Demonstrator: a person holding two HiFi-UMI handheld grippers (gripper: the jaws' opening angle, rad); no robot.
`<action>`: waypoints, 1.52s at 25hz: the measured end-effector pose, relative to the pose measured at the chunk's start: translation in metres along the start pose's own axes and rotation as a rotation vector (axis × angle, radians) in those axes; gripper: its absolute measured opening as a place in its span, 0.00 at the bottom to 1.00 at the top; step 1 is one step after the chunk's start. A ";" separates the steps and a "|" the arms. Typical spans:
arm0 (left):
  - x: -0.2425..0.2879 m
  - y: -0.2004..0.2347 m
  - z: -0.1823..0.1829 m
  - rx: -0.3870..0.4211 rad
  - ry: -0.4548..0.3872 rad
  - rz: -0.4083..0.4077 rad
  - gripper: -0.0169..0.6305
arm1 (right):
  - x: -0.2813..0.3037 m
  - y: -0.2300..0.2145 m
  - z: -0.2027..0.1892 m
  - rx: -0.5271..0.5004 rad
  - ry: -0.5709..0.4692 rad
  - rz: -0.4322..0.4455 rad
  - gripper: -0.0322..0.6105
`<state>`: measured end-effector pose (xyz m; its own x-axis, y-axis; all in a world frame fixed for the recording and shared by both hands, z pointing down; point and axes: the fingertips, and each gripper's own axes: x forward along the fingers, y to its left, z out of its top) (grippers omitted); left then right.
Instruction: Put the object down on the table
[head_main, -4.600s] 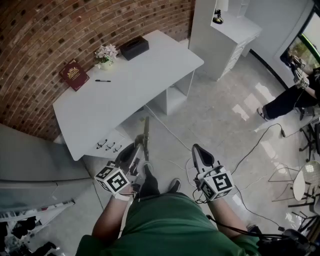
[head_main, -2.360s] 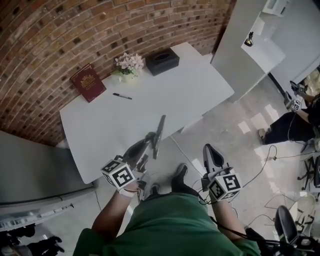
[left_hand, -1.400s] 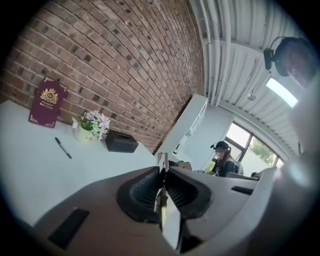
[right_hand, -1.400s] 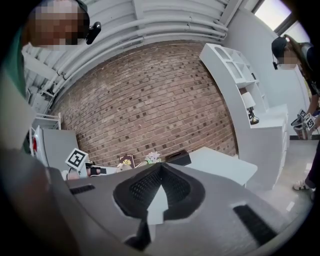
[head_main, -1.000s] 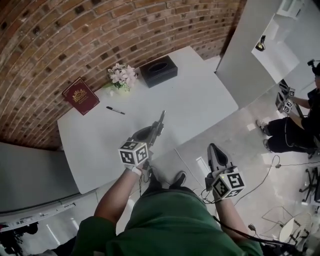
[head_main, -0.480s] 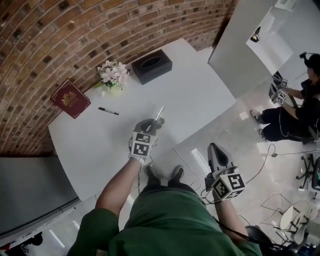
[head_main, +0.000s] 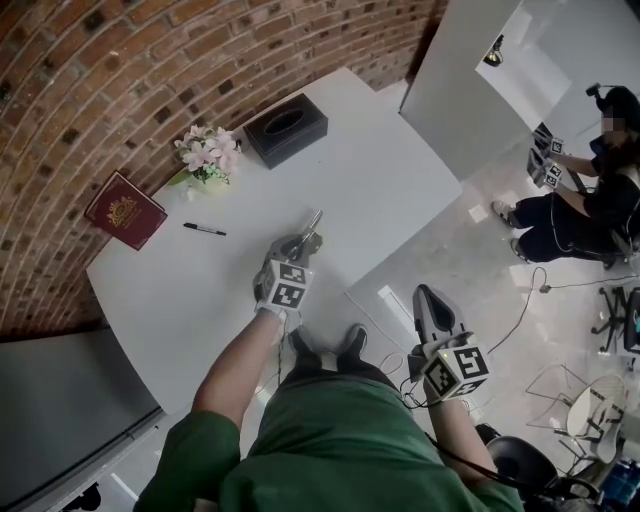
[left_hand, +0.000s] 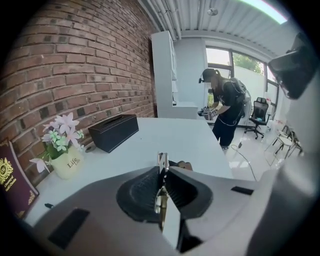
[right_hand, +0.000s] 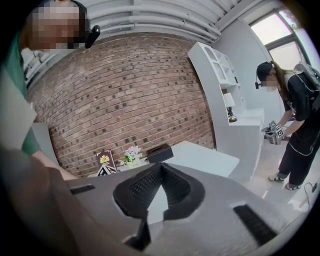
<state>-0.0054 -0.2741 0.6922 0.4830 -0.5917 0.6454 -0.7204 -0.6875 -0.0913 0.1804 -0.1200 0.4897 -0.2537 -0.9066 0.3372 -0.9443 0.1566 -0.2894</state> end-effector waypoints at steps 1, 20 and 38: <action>0.002 0.000 -0.002 0.008 0.005 -0.002 0.08 | 0.000 0.000 0.000 0.001 0.001 -0.004 0.05; 0.014 -0.003 -0.029 0.193 0.020 0.018 0.08 | -0.006 0.006 -0.007 0.003 0.013 -0.038 0.05; 0.006 -0.028 -0.044 0.301 0.092 -0.023 0.30 | -0.010 0.014 -0.007 -0.001 0.004 -0.004 0.05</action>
<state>-0.0048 -0.2399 0.7320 0.4403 -0.5438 0.7144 -0.5233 -0.8020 -0.2880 0.1686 -0.1058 0.4891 -0.2504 -0.9058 0.3419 -0.9456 0.1529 -0.2873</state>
